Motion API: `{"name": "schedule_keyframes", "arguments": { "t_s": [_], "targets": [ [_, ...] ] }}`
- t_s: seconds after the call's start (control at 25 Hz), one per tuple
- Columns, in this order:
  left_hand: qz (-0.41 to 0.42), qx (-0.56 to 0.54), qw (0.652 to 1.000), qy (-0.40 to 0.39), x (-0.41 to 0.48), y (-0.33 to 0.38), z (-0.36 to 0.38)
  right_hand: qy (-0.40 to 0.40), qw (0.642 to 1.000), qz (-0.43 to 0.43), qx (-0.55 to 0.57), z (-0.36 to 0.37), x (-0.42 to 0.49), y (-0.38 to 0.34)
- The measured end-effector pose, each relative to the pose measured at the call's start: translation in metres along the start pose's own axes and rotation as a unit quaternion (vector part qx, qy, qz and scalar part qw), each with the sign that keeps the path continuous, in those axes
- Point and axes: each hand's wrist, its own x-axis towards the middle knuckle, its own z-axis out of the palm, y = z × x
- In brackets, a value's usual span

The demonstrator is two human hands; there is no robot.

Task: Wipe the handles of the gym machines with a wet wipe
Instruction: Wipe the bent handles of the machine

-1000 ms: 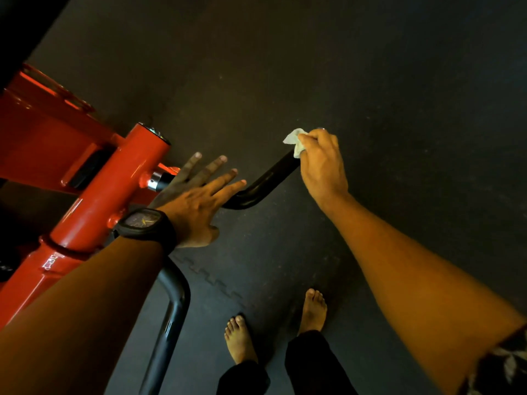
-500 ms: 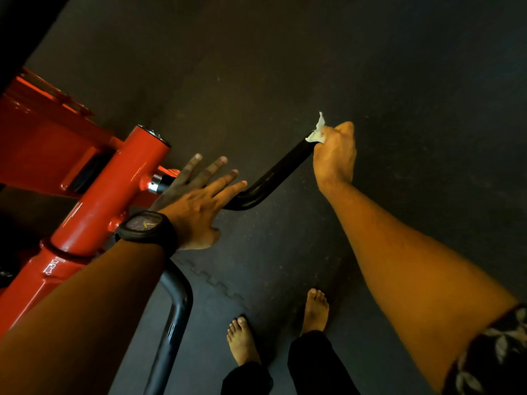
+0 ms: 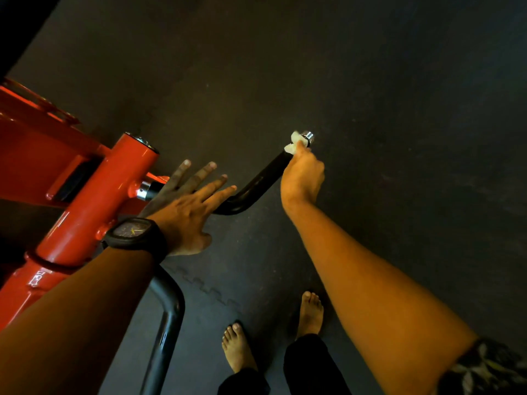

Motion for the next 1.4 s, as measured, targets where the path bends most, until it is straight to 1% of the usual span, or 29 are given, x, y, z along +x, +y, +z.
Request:
{"name": "schedule_keyframes", "arguments": {
  "t_s": [0.08, 0.16, 0.24, 0.28, 0.32, 0.36, 0.4, 0.44, 0.48, 0.52, 0.56, 0.64, 0.68, 0.72, 0.76, 0.8, 0.84, 0.88, 0.92, 0.96, 1.0, 1.04, 1.08, 1.16, 1.2, 1.28, 1.32, 1.36, 1.4],
  "targets": [
    [-0.001, 0.0, 1.0, 0.003, 0.0, 0.0, 0.001, 0.018, 0.996, 0.065, 0.06, -0.003, 0.022, -0.005],
    [0.002, 0.004, 1.0, 0.006, 0.002, -0.001, 0.002, 0.021, 0.992, 0.104, 0.069, 0.001, 0.032, -0.005],
    [0.002, 0.008, 1.0, 0.005, 0.0, -0.001, 0.003, 0.011, 0.983, 0.145, 0.109, 0.009, 0.015, 0.0],
    [0.001, 0.008, 1.0, 0.002, -0.001, -0.001, 0.002, 0.006, 0.984, 0.148, 0.103, 0.012, 0.001, 0.005],
    [0.001, 0.007, 1.0, -0.002, -0.001, -0.001, 0.002, 0.01, 0.989, 0.111, 0.092, 0.015, -0.014, 0.009],
    [0.001, 0.007, 1.0, -0.003, 0.0, -0.001, 0.002, 0.002, 0.997, 0.028, 0.077, 0.014, -0.031, 0.01],
    [0.001, 0.009, 1.0, -0.004, 0.0, -0.001, 0.002, -0.006, 0.993, -0.093, 0.068, 0.013, -0.045, 0.013],
    [0.001, 0.013, 1.0, -0.006, 0.001, -0.001, 0.001, -0.017, 0.968, -0.242, 0.063, 0.013, -0.058, 0.018],
    [0.0, 0.018, 1.0, -0.011, 0.001, -0.001, 0.0, -0.005, 0.931, -0.365, 0.01, 0.016, -0.062, 0.026],
    [-0.002, 0.021, 1.0, -0.014, 0.002, -0.001, -0.001, 0.004, 0.892, -0.45, -0.035, 0.017, -0.059, 0.033],
    [-0.005, 0.02, 1.0, -0.016, 0.002, -0.001, -0.001, 0.001, 0.878, -0.473, -0.066, 0.017, -0.052, 0.038],
    [-0.008, 0.015, 1.0, -0.017, 0.002, -0.001, -0.002, -0.016, 0.89, -0.447, -0.085, 0.011, -0.044, 0.035],
    [-0.008, 0.011, 1.0, -0.02, 0.001, -0.001, -0.002, -0.027, 0.882, -0.46, -0.103, 0.008, -0.046, 0.033],
    [-0.009, 0.007, 1.0, -0.023, 0.001, 0.0, -0.003, -0.035, 0.854, -0.503, -0.128, 0.009, -0.048, 0.037],
    [-0.011, 0.004, 1.0, -0.026, 0.0, 0.001, -0.005, -0.047, 0.817, -0.556, -0.144, 0.005, -0.047, 0.038],
    [-0.013, 0.001, 1.0, -0.029, 0.0, 0.001, -0.007, -0.08, 0.792, -0.585, -0.153, 0.001, -0.039, 0.035],
    [-0.013, -0.001, 0.999, -0.035, 0.001, 0.002, -0.009, -0.133, 0.78, -0.584, -0.179, -0.005, -0.028, 0.028],
    [-0.014, -0.003, 0.999, -0.041, 0.001, 0.003, -0.009, -0.19, 0.77, -0.562, -0.233, -0.012, -0.015, 0.016],
    [-0.015, -0.006, 0.999, -0.042, 0.001, 0.003, -0.01, -0.227, 0.759, -0.529, -0.304, -0.017, -0.002, 0.0],
    [-0.016, -0.007, 0.999, -0.041, 0.001, 0.003, -0.01, -0.239, 0.747, -0.495, -0.374, -0.018, 0.008, -0.014],
    [-0.016, -0.009, 0.999, -0.042, 0.001, 0.002, -0.01, -0.246, 0.739, -0.468, -0.419, -0.017, 0.01, -0.026],
    [-0.016, -0.011, 0.999, -0.044, 0.0, 0.002, -0.01, -0.254, 0.735, -0.449, -0.441, -0.014, 0.006, -0.036],
    [-0.017, -0.012, 0.999, -0.047, 0.0, 0.002, -0.01, -0.259, 0.729, -0.453, -0.444, -0.013, 0.0, -0.041],
    [-0.017, -0.005, 0.998, -0.058, 0.0, 0.003, -0.011, -0.284, 0.709, -0.491, -0.418, -0.011, -0.012, -0.034],
    [-0.017, -0.002, 0.998, -0.063, 0.001, 0.003, -0.011, -0.292, 0.707, -0.504, -0.402, -0.013, -0.011, -0.029],
    [-0.018, -0.008, 0.998, -0.061, 0.001, 0.002, -0.012, -0.271, 0.721, -0.499, -0.397, -0.017, 0.009, -0.024],
    [-0.018, -0.014, 0.998, -0.056, 0.001, 0.001, -0.012, -0.247, 0.739, -0.478, -0.405, -0.017, 0.024, -0.02],
    [-0.02, -0.02, 0.998, -0.054, 0.001, 0.001, -0.011, -0.22, 0.768, -0.443, -0.407, -0.019, 0.038, -0.014],
    [-0.02, -0.023, 0.998, -0.053, 0.002, 0.001, -0.012, -0.193, 0.81, -0.4, -0.382, -0.021, 0.05, -0.005]
  ]
}}
